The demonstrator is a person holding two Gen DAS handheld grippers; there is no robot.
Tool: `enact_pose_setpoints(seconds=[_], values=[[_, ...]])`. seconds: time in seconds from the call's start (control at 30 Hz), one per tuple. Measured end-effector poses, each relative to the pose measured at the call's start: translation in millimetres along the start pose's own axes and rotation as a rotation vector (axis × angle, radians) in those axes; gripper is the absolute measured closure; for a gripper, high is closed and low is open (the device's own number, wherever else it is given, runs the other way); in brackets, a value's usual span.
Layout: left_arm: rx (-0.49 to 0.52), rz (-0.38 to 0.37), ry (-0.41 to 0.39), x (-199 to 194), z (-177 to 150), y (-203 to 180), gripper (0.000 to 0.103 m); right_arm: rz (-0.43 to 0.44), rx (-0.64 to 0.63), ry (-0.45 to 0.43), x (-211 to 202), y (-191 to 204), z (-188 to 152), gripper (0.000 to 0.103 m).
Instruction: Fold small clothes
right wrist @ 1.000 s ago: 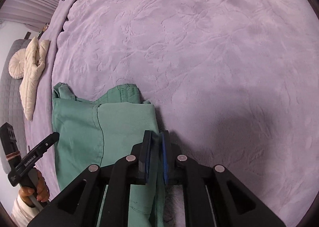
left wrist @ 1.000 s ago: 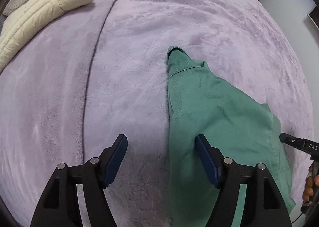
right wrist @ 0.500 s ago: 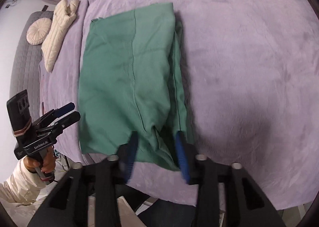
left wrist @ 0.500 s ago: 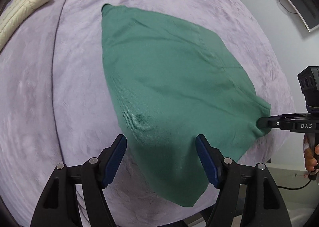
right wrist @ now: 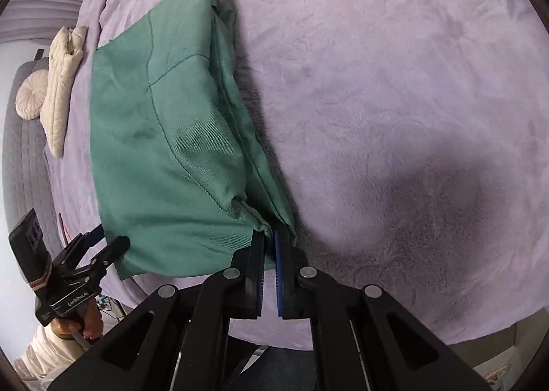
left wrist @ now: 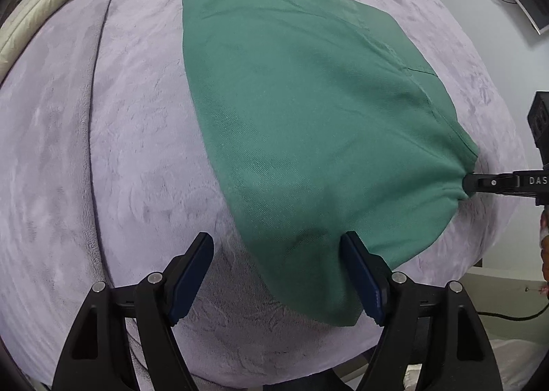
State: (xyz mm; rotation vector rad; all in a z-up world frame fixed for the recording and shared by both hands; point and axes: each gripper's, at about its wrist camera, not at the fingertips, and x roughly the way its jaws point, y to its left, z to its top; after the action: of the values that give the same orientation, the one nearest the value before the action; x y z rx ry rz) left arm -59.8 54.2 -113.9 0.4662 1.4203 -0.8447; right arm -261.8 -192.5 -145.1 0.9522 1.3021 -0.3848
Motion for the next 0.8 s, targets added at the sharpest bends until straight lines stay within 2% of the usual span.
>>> enact_pose_setpoints(seconds=[0.1,0.17,0.23,0.4,0.53,0.63,0.8], values=[[-0.031,0.007,0.004,-2.0,1.4,3.9,0.025,-0.040,-0.033,-0.075,-30.3,14.0,-7.1,0.098],[-0.035,0.016,0.004,-2.9,1.9,2.9,0.025,-0.023,-0.073,-0.133,-48.2,27.8,-9.4,0.098],[-0.031,0.028,0.004,-2.9,2.1,0.9,0.025,0.002,-0.103,-0.153,-53.3,38.8,-6.3,0.098],[-0.026,0.041,0.007,-4.0,2.1,1.2,0.025,-0.039,-0.144,-0.103,-22.3,52.5,7.2,0.098],[-0.022,0.043,0.013,-5.9,4.6,0.6,0.025,-0.078,-0.079,-0.028,13.3,39.0,12.2,0.100],[-0.020,0.048,0.014,-7.6,6.4,0.9,0.025,-0.066,-0.032,-0.013,14.5,29.9,8.0,0.100],[-0.035,0.044,0.020,-8.5,9.0,2.7,0.025,-0.072,-0.044,-0.015,-1.8,28.3,3.7,0.099]])
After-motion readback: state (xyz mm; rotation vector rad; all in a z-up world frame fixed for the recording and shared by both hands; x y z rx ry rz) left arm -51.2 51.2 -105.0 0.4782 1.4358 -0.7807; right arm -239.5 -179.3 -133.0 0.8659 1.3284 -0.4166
